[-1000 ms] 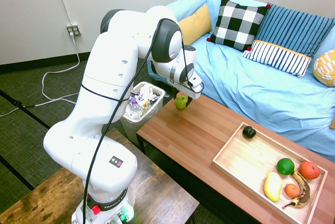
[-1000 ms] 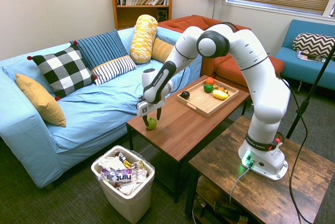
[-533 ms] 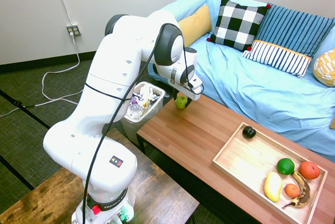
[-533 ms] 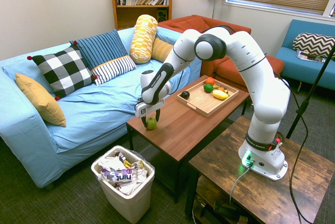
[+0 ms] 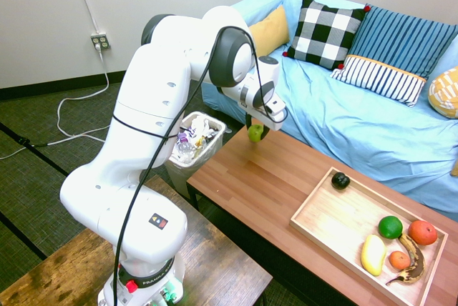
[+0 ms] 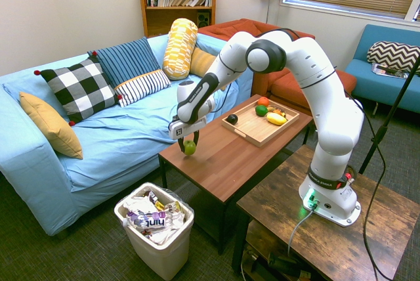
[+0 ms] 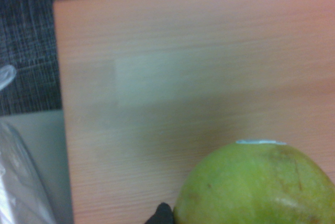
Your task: Put the apple in the tray
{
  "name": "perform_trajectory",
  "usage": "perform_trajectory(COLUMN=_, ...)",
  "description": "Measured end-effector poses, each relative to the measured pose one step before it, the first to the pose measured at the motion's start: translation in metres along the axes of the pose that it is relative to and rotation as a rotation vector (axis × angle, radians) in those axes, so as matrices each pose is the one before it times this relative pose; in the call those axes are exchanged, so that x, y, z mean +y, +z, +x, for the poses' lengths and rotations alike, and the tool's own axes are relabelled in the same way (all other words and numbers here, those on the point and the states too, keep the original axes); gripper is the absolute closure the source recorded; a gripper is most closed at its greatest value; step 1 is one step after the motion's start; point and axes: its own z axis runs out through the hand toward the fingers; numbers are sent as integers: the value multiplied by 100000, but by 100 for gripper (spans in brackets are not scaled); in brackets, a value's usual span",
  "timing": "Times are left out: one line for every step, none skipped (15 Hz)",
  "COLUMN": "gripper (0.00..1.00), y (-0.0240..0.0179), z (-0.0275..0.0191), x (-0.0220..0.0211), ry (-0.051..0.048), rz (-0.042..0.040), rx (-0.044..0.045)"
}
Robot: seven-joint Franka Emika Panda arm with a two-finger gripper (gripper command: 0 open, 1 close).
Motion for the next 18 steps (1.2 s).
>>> perform_trajectory(gripper=100, y=-1865, z=1720, x=1139, ry=2489, rz=904, rx=1657)
perform_trajectory(gripper=100, y=-1567, z=1673, x=1388, ry=2412, rz=107, rx=928)
perform_trajectory(gripper=100, y=-1690, z=1852, x=1512, ry=2409, rz=-76, rx=211)
perform_trajectory(gripper=100, y=-1709, z=2025, x=1825, ry=2911, rz=591, rx=458)
perform_trajectory(gripper=100, y=-1373, z=2230, x=2196, ry=3292, rz=1110, rx=365)
perform_trajectory(gripper=100, y=-1062, z=2212, x=2329, ry=3095, rz=1215, rx=-358)
perform_trajectory(gripper=100, y=-747, z=2368, x=2457, ry=3442, rz=695, rx=-125)
perform_trajectory(gripper=100, y=-401, z=2580, x=2470, ry=3891, rz=-179, rx=502)
perform_trajectory(gripper=100, y=47, z=2315, x=2225, ry=3465, rz=-456, rx=-41)
perform_trajectory(gripper=100, y=500, z=1933, x=2042, ry=3159, rz=-652, rx=-859)
perform_trajectory(gripper=100, y=781, z=1825, x=1990, ry=3177, rz=-1105, rx=-882)
perform_trajectory(gripper=100, y=783, z=1596, x=1613, ry=2992, rz=-1366, rx=-396)
perform_trajectory(gripper=100, y=941, z=1425, x=1418, ry=2776, rz=-1274, rx=-310)
perform_trajectory(gripper=100, y=1177, z=1390, x=1350, ry=2542, rz=-1265, rx=-19)
perform_trajectory(gripper=100, y=1167, z=1147, x=1017, ry=2125, rz=-997, rx=-113)
perform_trajectory(gripper=100, y=1058, z=924, x=630, ry=1638, rz=-1041, rx=-170)
perform_trajectory(gripper=100, y=923, z=719, x=277, ry=1332, rz=-997, rx=-141)
perform_trajectory(gripper=100, y=887, z=524, x=14, ry=1115, rz=-548, rx=-401)
